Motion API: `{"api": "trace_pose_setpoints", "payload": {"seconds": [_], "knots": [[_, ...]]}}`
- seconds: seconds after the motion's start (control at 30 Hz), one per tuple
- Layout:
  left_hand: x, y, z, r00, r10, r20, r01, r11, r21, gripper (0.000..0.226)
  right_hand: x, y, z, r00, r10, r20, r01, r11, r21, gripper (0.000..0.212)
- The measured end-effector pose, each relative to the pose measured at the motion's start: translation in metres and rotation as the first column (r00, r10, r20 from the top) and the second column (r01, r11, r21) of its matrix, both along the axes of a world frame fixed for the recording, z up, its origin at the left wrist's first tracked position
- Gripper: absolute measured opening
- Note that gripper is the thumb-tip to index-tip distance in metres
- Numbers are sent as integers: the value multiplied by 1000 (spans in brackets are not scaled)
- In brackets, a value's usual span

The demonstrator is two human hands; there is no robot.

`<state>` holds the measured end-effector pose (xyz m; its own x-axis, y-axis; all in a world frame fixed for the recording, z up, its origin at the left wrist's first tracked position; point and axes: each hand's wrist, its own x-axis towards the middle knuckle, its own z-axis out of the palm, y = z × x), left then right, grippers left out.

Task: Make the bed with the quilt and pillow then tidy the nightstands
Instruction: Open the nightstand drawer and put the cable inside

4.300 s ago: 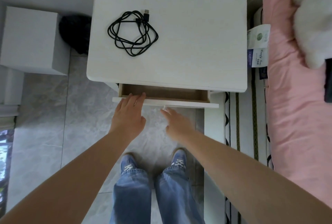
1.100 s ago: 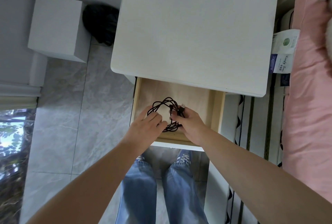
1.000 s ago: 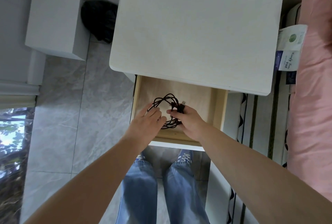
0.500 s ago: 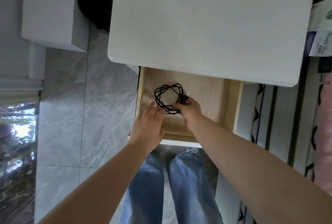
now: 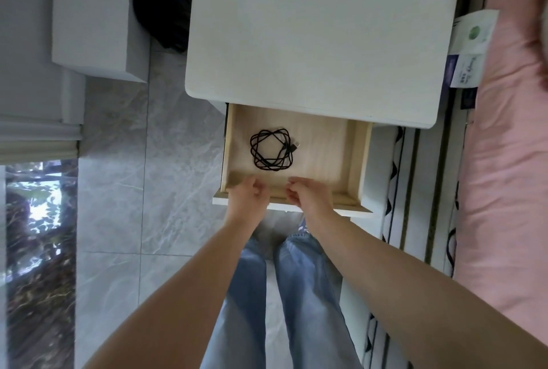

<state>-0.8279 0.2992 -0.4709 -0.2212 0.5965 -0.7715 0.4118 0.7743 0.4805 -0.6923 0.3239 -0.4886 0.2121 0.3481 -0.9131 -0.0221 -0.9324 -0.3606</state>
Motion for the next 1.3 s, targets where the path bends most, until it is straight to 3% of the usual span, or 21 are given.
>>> {"api": "trace_pose_setpoints", "payload": {"seconds": [0.1,0.17,0.23,0.4,0.5,0.63,0.73,0.87,1.0,1.2,1.3], "knots": [[7,-13,3,979,137,153,-109,978,-177,23,-4,-25,20,984,10,-177,-20,998,-55,12],[12,-19,2,931,284,229,-194,917,-349,29,-1,-38,22,973,-46,-225,9,986,-166,14],[15,-28,0,805,533,260,-364,790,-494,28,4,-50,17,970,-128,-206,68,959,-276,10],[20,-48,-2,364,896,255,-722,445,-530,35,16,-60,7,909,-414,-43,385,875,-293,10],[21,-41,-3,162,961,224,-774,265,-575,37,18,-55,10,845,-533,35,521,808,-274,19],[22,-30,-3,65,988,139,-827,131,-547,39,21,-41,8,772,-619,142,633,730,-258,28],[24,-14,3,-10,993,120,-859,52,-509,41,19,-25,4,775,-625,97,622,725,-294,34],[23,18,9,-65,983,170,-856,33,-516,45,14,8,3,778,-620,105,622,736,-266,42],[14,49,12,-79,970,228,-842,57,-536,45,14,39,14,814,-580,12,570,796,-203,57],[0,93,11,73,930,360,-828,257,-498,47,35,83,26,842,-506,-188,489,863,-131,71],[0,113,11,74,899,431,-827,297,-477,46,39,99,20,880,-416,-229,408,909,-84,71]]}}
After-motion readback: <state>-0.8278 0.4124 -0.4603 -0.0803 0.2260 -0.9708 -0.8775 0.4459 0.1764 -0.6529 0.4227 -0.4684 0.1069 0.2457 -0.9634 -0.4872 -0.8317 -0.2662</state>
